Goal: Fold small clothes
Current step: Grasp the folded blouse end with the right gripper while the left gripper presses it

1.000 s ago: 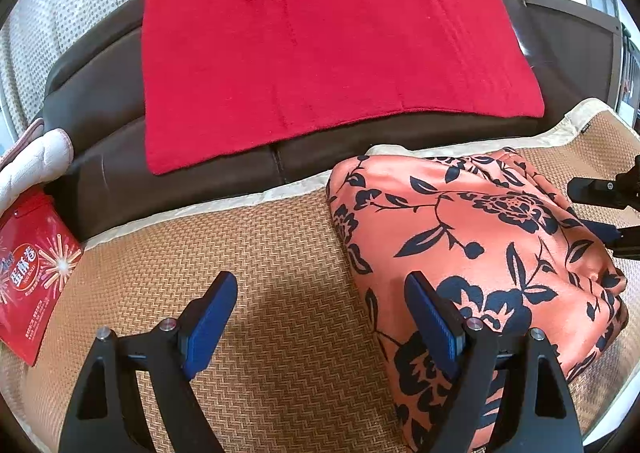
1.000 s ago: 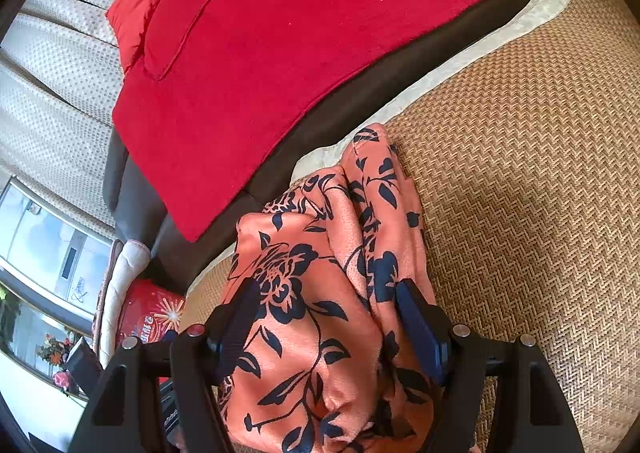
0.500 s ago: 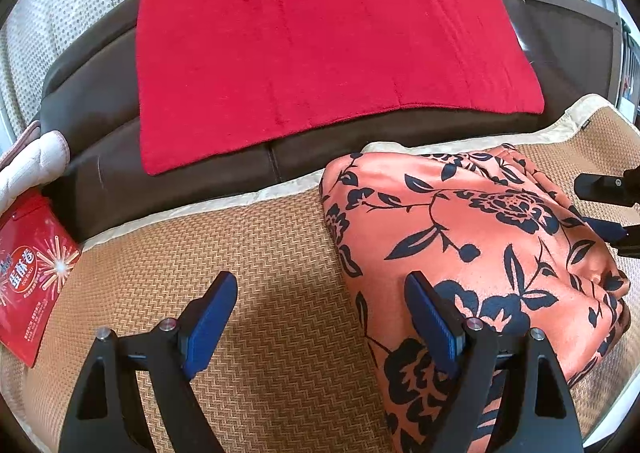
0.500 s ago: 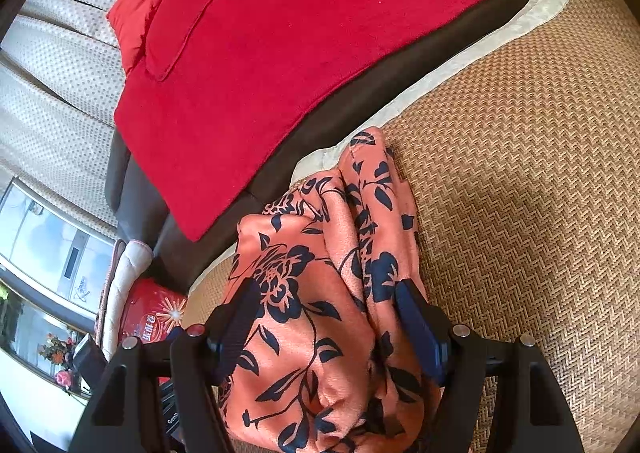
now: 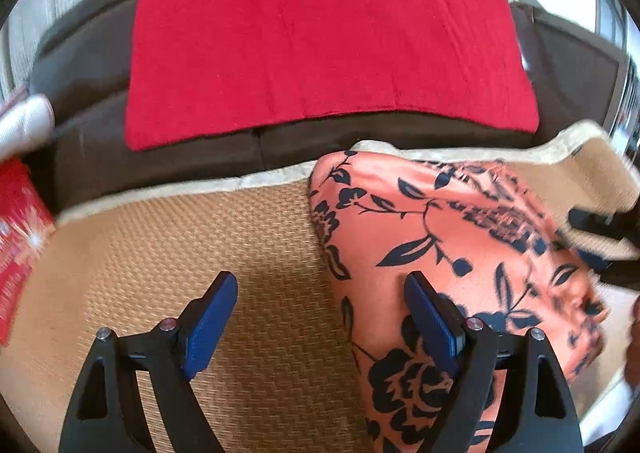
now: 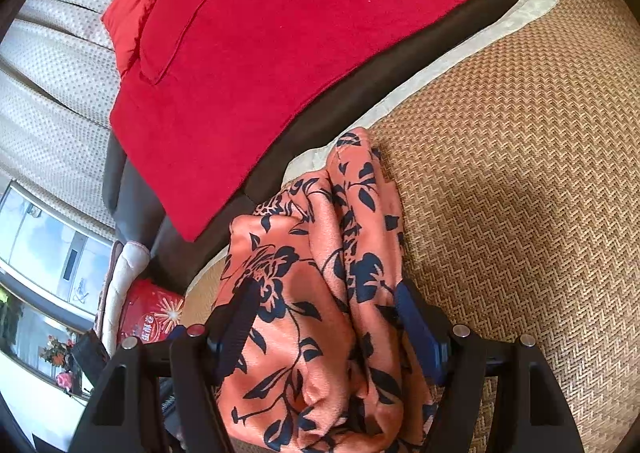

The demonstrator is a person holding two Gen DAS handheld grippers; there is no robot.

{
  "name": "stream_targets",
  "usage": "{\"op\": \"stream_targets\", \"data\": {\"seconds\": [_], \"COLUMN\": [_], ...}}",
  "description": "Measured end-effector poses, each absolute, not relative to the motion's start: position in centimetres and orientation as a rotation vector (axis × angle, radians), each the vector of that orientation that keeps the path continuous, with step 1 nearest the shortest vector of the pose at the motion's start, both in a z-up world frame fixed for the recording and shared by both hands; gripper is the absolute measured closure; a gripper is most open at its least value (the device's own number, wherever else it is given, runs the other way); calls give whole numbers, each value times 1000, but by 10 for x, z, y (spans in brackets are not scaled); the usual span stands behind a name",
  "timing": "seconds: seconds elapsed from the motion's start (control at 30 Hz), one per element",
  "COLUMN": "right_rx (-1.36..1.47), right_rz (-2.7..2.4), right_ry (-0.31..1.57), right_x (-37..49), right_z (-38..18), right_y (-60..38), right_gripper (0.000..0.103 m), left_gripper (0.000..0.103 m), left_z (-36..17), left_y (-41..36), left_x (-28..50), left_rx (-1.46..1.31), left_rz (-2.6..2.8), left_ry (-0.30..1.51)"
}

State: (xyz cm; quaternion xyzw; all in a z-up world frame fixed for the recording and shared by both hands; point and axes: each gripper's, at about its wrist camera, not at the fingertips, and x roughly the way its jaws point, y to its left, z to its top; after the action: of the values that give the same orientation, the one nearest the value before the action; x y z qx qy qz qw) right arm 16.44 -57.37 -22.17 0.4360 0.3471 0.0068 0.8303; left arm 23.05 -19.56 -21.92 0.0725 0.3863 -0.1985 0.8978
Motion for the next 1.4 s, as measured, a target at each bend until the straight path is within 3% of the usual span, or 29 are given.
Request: {"op": "stream_targets", "data": {"seconds": [0.4,1.0,1.27,1.4], "right_rx": [958,906,797,736], "right_rz": [-24,72,41,33], "right_ry": [775,808,814,790], "right_x": [161,179,187,191], "right_z": [-240,-250,-243,-232], "right_y": [-588,-549,-515,-495], "right_gripper": [29,29,47,53], "left_gripper": [17,18,43,48], "left_z": [-244,-260,-253,-240], "left_y": [-191,-200,-208,-206], "left_x": [255,254,254,247], "left_rx": [-172,-263,-219,-178], "left_rz": [-665,-732,-727,-713], "left_ry": [1080,1143,1072,1017]}}
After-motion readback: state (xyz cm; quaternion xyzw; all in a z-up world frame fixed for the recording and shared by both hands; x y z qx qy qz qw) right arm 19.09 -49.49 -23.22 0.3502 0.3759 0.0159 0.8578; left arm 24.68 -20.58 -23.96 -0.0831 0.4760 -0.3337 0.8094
